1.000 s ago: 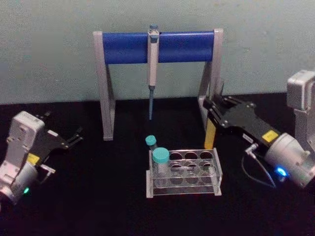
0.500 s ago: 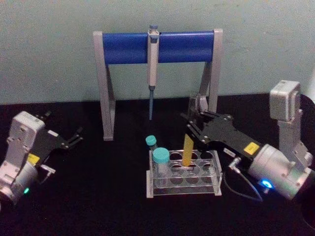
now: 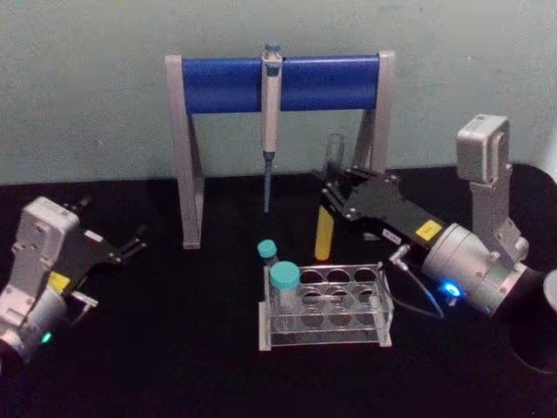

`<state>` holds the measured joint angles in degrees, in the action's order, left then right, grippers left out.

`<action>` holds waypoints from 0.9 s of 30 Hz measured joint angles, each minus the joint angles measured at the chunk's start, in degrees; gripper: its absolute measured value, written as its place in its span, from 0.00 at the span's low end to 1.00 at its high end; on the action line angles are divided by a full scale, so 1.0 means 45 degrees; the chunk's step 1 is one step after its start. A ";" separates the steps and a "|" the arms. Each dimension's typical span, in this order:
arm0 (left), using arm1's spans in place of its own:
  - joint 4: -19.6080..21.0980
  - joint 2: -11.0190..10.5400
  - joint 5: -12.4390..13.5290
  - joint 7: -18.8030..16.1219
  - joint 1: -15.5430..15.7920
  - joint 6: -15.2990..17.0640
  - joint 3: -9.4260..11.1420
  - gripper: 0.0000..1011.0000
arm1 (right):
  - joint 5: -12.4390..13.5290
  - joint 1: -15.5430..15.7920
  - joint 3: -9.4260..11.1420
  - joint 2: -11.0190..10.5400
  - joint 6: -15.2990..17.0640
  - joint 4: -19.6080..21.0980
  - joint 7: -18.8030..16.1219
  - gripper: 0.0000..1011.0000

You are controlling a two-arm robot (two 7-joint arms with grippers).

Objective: Pick up the test tube from the test tube rack, shake it, then place it back into the test tube rack.

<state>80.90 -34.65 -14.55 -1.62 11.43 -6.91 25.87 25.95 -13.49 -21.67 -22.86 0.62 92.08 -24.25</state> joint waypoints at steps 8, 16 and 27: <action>0.0000 0.0000 0.0000 0.0000 0.0000 0.0000 -0.0001 0.99 | -0.0052 0.0243 0.0443 -0.0154 -0.0005 0.0126 0.0431 0.23; 0.0000 0.0000 0.0000 0.0000 0.0000 0.0000 -0.0001 0.99 | -0.0078 0.0406 0.0647 -0.0200 0.0008 0.0266 0.0520 0.23; 0.0000 0.0000 -0.0001 0.0000 0.0000 0.0000 -0.0001 0.99 | -0.0123 0.0385 0.0695 -0.0132 0.0014 0.0252 0.0491 0.23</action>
<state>80.90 -34.65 -14.55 -1.62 11.43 -6.91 25.86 25.40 -11.76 -18.55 -23.46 0.68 93.22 -22.03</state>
